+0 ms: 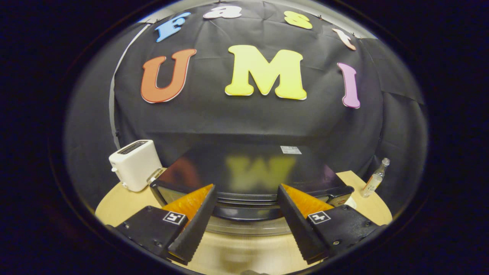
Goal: Open the toaster oven, put the food inside, and close the toaster oven door.
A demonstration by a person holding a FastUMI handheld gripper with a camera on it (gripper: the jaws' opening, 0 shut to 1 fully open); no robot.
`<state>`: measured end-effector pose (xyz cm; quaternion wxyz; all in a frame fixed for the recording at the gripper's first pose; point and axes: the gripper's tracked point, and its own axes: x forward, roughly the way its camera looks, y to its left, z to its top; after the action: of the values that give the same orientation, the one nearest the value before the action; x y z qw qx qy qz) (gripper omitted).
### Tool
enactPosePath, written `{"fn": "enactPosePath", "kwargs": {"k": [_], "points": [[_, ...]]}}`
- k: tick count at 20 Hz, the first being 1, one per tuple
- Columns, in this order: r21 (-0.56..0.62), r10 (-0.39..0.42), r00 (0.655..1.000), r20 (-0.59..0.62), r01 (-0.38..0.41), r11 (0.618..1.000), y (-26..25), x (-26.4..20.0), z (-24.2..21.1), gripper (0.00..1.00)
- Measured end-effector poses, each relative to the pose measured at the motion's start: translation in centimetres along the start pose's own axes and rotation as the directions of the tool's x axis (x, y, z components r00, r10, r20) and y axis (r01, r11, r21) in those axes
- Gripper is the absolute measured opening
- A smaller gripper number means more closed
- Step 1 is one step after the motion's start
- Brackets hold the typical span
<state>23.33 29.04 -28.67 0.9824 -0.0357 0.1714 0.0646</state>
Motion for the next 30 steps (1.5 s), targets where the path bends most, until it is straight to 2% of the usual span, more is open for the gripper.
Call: {"fn": "enactPosePath", "kwargs": {"k": [6, 10, 16, 24, 30], "points": [[0.008, -0.014, 1.000, -0.004, 0.014, 1.000, 0.2, -2.0, -1.1, 1.00], [0.052, 0.012, 1.000, -0.020, -0.011, 0.999, 0.4, -3.8, -2.5, 1.00], [0.051, 0.029, 0.998, -0.053, -0.026, 0.998, 0.6, -6.7, -5.2, 1.00], [0.067, 0.077, 0.983, -0.169, -0.067, 0.996, 0.8, -9.6, -10.7, 1.00], [0.085, 0.096, 0.952, -0.289, -0.075, 0.994, 1.0, -10.0, -15.9, 1.00]]}}
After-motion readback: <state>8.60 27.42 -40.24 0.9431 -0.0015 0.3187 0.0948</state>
